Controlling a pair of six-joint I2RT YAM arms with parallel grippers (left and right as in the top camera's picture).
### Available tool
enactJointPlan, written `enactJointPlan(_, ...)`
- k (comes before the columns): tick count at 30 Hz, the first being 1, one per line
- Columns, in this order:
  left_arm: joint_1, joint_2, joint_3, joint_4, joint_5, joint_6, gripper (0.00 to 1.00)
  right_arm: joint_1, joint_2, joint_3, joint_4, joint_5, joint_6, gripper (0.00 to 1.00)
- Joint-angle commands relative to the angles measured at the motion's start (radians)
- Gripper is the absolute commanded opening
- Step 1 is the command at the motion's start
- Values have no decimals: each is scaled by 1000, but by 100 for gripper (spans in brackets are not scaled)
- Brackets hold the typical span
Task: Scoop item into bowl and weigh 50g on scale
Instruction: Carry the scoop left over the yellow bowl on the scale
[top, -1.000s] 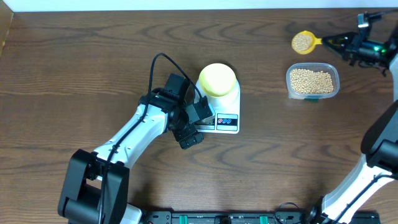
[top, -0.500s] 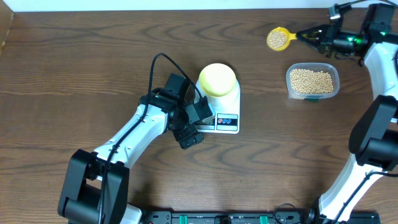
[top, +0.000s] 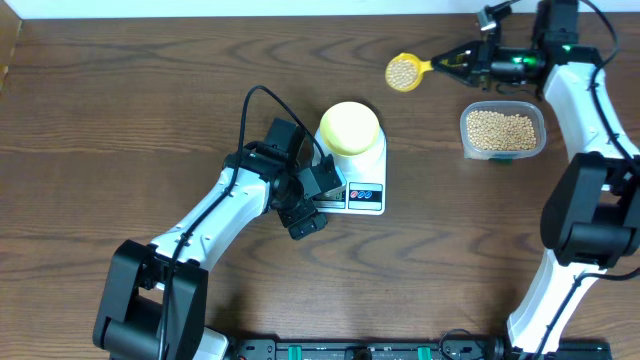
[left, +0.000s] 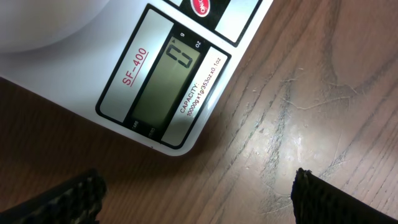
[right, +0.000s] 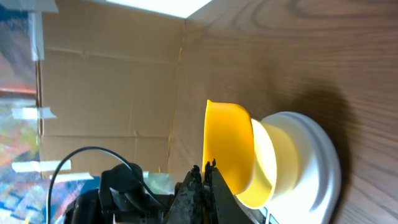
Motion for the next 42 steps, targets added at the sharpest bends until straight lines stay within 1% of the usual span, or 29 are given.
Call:
enactJointPlan(1, -2, 7, -7, -2, -10, 17, 98, 35, 7, -3, 4, -22, 6, 1)
enactJointPlan(7, -2, 7, -7, -2, -10, 17, 98, 92, 7, -3, 4, 68, 5, 1)
enactJointPlan(13, -2, 7, -7, -2, -10, 17, 98, 132, 7, -3, 38, 89, -47, 1)
enactJointPlan(17, -2, 7, -7, -2, -10, 17, 98, 158, 7, -3, 36, 165, -53, 1)
enactJointPlan(20, -2, 7, -7, -2, -10, 17, 98, 176, 7, -3, 37, 187, -98, 1)
enactJointPlan(25, -2, 7, -6, -2, -10, 17, 98, 208, 7, -3, 36, 204, -172, 1)
enactJointPlan(42, -2, 7, -7, -2, -10, 17, 98, 243, -6, -3, 13, 221, -326, 1)
